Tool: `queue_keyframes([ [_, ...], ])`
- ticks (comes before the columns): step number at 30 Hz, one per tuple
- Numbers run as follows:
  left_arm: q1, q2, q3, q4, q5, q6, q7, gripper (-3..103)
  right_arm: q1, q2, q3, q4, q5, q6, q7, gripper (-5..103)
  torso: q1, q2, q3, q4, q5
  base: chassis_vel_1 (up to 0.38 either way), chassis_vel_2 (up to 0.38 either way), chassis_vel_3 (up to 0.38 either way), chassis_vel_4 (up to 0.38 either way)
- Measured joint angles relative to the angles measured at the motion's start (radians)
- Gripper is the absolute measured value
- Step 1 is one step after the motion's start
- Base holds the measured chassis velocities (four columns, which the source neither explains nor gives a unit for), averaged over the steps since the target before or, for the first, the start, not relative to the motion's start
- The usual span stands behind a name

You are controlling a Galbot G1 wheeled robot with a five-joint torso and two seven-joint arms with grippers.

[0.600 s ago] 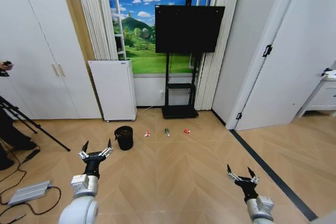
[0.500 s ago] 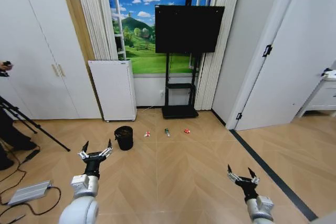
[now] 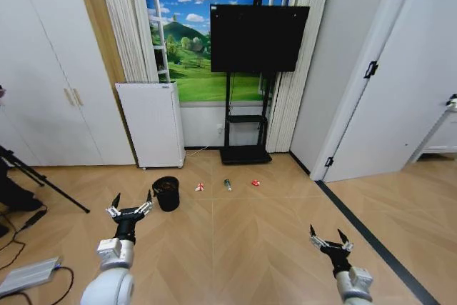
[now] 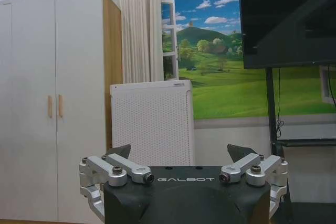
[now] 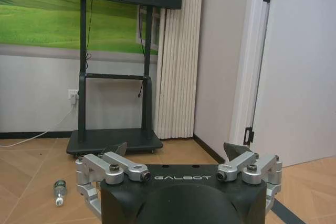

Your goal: Pick up the trash bin and place the garbage on the floor into it.

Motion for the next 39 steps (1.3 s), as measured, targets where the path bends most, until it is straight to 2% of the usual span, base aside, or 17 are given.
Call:
queue_keyframes([
  [1,0.002,0.000,-0.002,0.000,0.000,-0.001,0.000,100,-0.002,0.000,0.000,0.001,0.000,0.001,-0.001,100,0.000,0.000,0.000,-0.0004,-0.0011,-0.255,0.258,0.265,-0.272],
  [2,0.002,0.000,-0.002,0.000,0.000,-0.002,0.000,100,-0.002,-0.001,0.000,0.001,0.000,0.001,-0.002,100,0.000,0.000,0.000,0.0000,0.0000,-0.257,0.263,0.269,-0.272],
  [10,0.007,-0.001,-0.006,-0.006,0.000,-0.004,0.000,100,-0.007,-0.001,0.000,0.003,0.003,0.007,-0.013,100,0.000,0.000,0.000,-0.0006,-0.0006,-0.289,0.290,0.295,-0.300],
  [11,0.007,-0.001,-0.006,-0.007,0.000,-0.004,0.000,100,-0.006,-0.001,0.000,0.003,0.003,0.009,-0.015,100,0.000,0.000,0.000,0.0001,0.0002,-0.328,0.350,0.325,-0.327],
  [13,0.007,-0.001,-0.005,-0.008,0.001,-0.004,0.000,100,-0.007,-0.001,0.000,0.002,0.003,0.012,-0.015,100,0.000,0.000,0.000,-0.0004,-0.0009,-0.344,0.350,0.344,-0.365],
  [17,0.007,-0.001,-0.003,-0.010,0.001,-0.003,0.000,100,-0.008,-0.001,-0.001,0.000,0.003,0.015,-0.017,100,0.000,0.000,0.000,0.0000,0.0002,-0.358,0.367,0.363,-0.350],
  [20,0.006,-0.001,-0.002,-0.010,0.001,-0.002,0.000,100,-0.008,-0.001,-0.001,-0.001,0.003,0.016,-0.018,100,0.000,0.000,0.000,-0.0004,-0.0010,-0.367,0.353,0.390,-0.356],
  [21,0.006,-0.001,-0.001,-0.010,0.001,-0.002,0.000,100,-0.008,-0.001,-0.001,-0.001,0.003,0.017,-0.018,100,0.000,0.000,0.000,0.0002,0.0007,-0.348,0.353,0.367,-0.356],
  [22,0.006,-0.001,-0.001,-0.010,0.001,-0.002,0.000,100,-0.008,-0.001,-0.001,-0.001,0.003,0.017,-0.018,100,0.000,0.000,0.000,0.0002,0.0007,-0.348,0.353,0.367,-0.356],
  [25,0.005,0.000,-0.001,-0.009,0.002,-0.002,-0.001,100,-0.008,-0.001,-0.001,-0.001,0.003,0.018,-0.018,100,0.000,0.000,0.000,-0.0002,-0.0014,-0.351,0.365,0.344,-0.358],
  [28,0.004,0.000,0.000,-0.009,0.002,-0.002,-0.001,100,-0.008,0.000,-0.001,-0.001,0.002,0.018,-0.019,100,0.000,0.000,0.000,0.0002,0.0012,-0.363,0.348,0.338,-0.355],
  [29,0.004,-0.001,0.000,-0.007,0.002,-0.002,-0.001,100,-0.008,0.000,0.000,-0.002,0.002,0.019,-0.019,100,0.000,0.000,0.000,-0.0004,-0.0015,-0.354,0.339,0.353,-0.354],
  [30,0.004,-0.001,0.000,-0.006,0.002,-0.002,-0.001,100,-0.008,0.000,-0.001,-0.002,0.001,0.020,-0.019,100,0.000,0.000,0.000,-0.0002,-0.0015,-0.347,0.339,0.353,-0.340],
  [32,0.004,-0.001,0.000,-0.006,0.002,-0.002,-0.001,100,-0.009,0.000,0.000,-0.002,0.001,0.021,-0.019,100,0.000,0.000,0.000,-0.0006,-0.0011,-0.347,0.381,0.342,-0.340],
  [33,0.005,-0.001,-0.001,-0.006,0.003,-0.002,-0.001,100,-0.008,0.001,-0.001,-0.004,0.000,0.022,-0.021,100,0.000,0.000,0.000,0.0004,0.0015,-0.344,0.381,0.364,-0.354],
  [36,0.005,-0.002,-0.001,-0.003,0.003,-0.003,-0.001,100,-0.008,0.002,-0.001,-0.005,-0.003,0.027,-0.023,100,0.000,0.000,0.000,-0.0003,-0.0016,-0.362,0.343,0.359,-0.348],
  [39,0.005,-0.002,-0.001,-0.002,0.003,-0.004,-0.001,100,-0.009,0.003,-0.001,-0.007,-0.003,0.027,-0.024,100,0.000,0.000,0.000,-0.0003,0.0006,-0.348,0.370,0.368,-0.345],
])
